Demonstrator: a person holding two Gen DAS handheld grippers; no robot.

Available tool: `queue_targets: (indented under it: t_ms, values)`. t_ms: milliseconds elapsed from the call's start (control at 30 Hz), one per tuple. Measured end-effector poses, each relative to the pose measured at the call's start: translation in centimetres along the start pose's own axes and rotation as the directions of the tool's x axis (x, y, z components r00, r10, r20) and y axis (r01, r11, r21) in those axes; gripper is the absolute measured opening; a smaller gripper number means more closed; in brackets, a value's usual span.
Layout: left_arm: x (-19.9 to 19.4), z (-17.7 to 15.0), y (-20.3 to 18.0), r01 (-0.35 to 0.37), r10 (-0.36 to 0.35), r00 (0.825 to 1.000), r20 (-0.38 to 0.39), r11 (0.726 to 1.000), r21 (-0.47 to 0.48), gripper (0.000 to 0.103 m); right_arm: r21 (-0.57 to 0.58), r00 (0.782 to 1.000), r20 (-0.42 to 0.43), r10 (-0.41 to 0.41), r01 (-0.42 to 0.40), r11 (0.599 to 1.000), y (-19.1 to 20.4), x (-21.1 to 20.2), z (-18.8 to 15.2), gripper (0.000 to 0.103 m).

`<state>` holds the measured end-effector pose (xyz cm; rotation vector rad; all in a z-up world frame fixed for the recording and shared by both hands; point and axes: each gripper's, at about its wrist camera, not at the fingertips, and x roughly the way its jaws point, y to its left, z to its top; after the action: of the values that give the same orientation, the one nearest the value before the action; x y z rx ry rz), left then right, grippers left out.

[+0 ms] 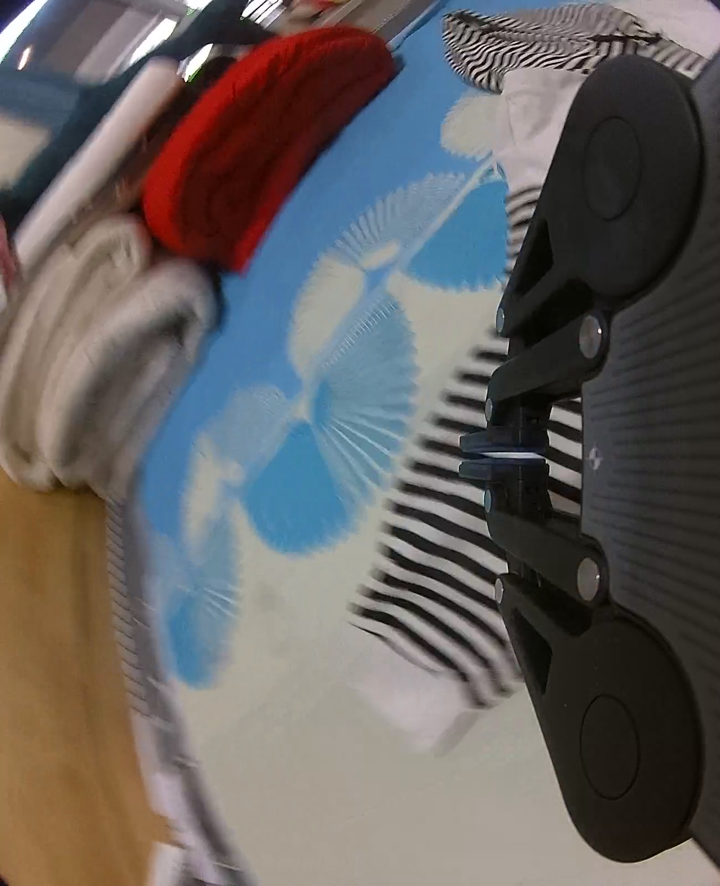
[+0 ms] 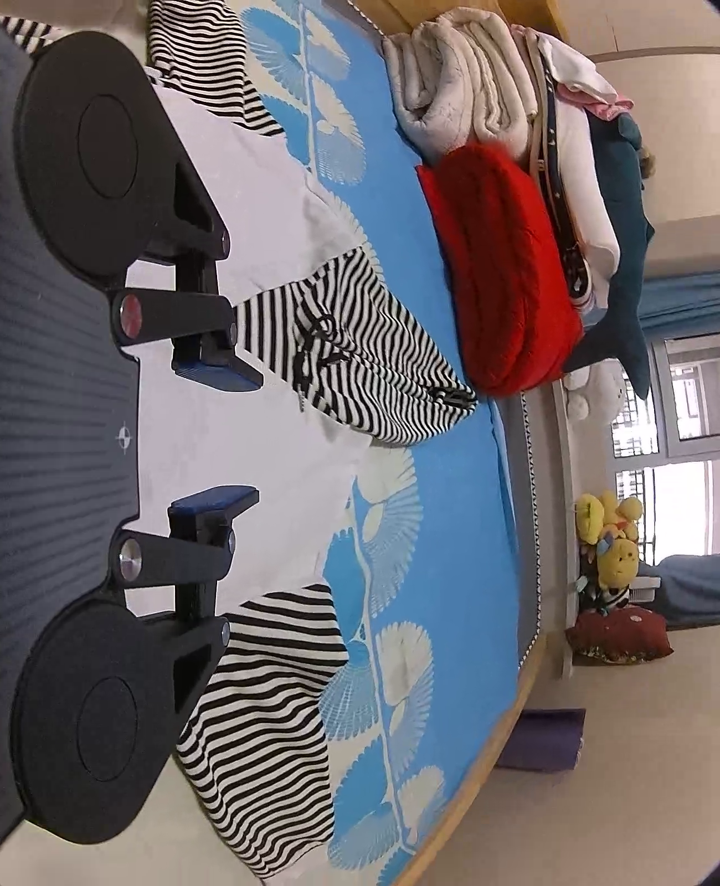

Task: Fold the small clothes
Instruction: 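Grasp the striped sleeve cuff with the left gripper while the right gripper hovers, then fold the held sleeve across the white vest front with the left gripper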

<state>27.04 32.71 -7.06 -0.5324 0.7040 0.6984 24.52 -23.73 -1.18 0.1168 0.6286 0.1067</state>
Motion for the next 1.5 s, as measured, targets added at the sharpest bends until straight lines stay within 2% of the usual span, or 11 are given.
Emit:
queue_targets:
  t_ms: [100, 233, 333, 400, 667, 767, 933, 1000, 1267, 1433, 1500]
  values:
    - [1.5, 0.0, 2.4, -0.135, 0.133, 0.99, -0.044, 0.99, -0.045, 0.048, -0.005, 1.0, -0.018, 0.015, -0.015, 1.0, -0.1, 0.1, -0.2, 0.039]
    - [3.4, 0.4, 6.3, -0.194, 0.18, 0.978, -0.106, 0.971, -0.138, 0.054, -0.006, 0.999, -0.025, 0.034, -0.035, 0.999, 0.2, 0.3, 0.0, 0.04]
    - [4.6, 0.0, 8.5, -0.195, 0.164, 0.974, -0.154, 0.957, -0.215, 0.04, -0.004, 0.999, -0.03, 0.042, -0.042, 0.999, 0.4, 0.5, -0.1, 0.04]
    - [4.3, 0.2, 8.0, -0.189, 0.17, 0.978, -0.12, 0.968, -0.165, 0.005, -0.004, 0.998, -0.038, 0.042, -0.042, 0.999, 0.5, 0.7, -0.2, 0.04]
    - [-4.7, -0.3, -3.6, 0.05, -0.087, 0.971, 0.223, 0.985, 0.163, 0.004, 0.011, 0.998, -0.063, 0.017, -0.016, 1.0, 0.2, 1.4, -0.5, 0.04]
    - [-10.1, -3.8, -10.2, 0.252, -0.345, 0.911, 0.227, 0.9, 0.356, 0.004, 0.031, 0.999, -0.048, -0.013, 0.014, 0.999, -0.3, 1.1, -0.3, 0.022]
    - [-16.4, -11.4, -20.0, 0.647, -0.683, 0.707, -0.182, 0.521, 0.556, 0.014, 0.092, 0.999, -0.035, -0.04, 0.043, 0.995, -1.9, 1.0, 0.3, 0.019]
    - [-17.7, -12.3, -20.5, 0.708, -0.696, 0.663, -0.275, 0.465, 0.531, 0.017, 0.134, 0.998, -0.044, -0.047, 0.053, 0.99, -2.9, 0.9, 0.5, 0.021]
    - [-15.8, -7.9, -13.4, 0.479, -0.477, 0.869, -0.132, 0.743, 0.467, 0.02, 0.291, 0.996, -0.086, 0.0, 0.025, 0.957, -7.4, 0.4, 3.1, 0.028]
    - [-11.8, -7.6, -9.1, 0.3, -0.266, 0.954, -0.139, 0.831, 0.469, 0.021, 0.373, 0.984, -0.165, 0.061, 0.005, 0.928, -8.0, 5.0, 1.6, 0.028]
    - [-11.0, -6.5, -8.0, 0.33, -0.299, 0.944, -0.138, 0.85, 0.411, 0.021, 0.413, 0.975, -0.198, 0.103, -0.012, 0.911, -7.9, 7.2, -0.1, 0.028]
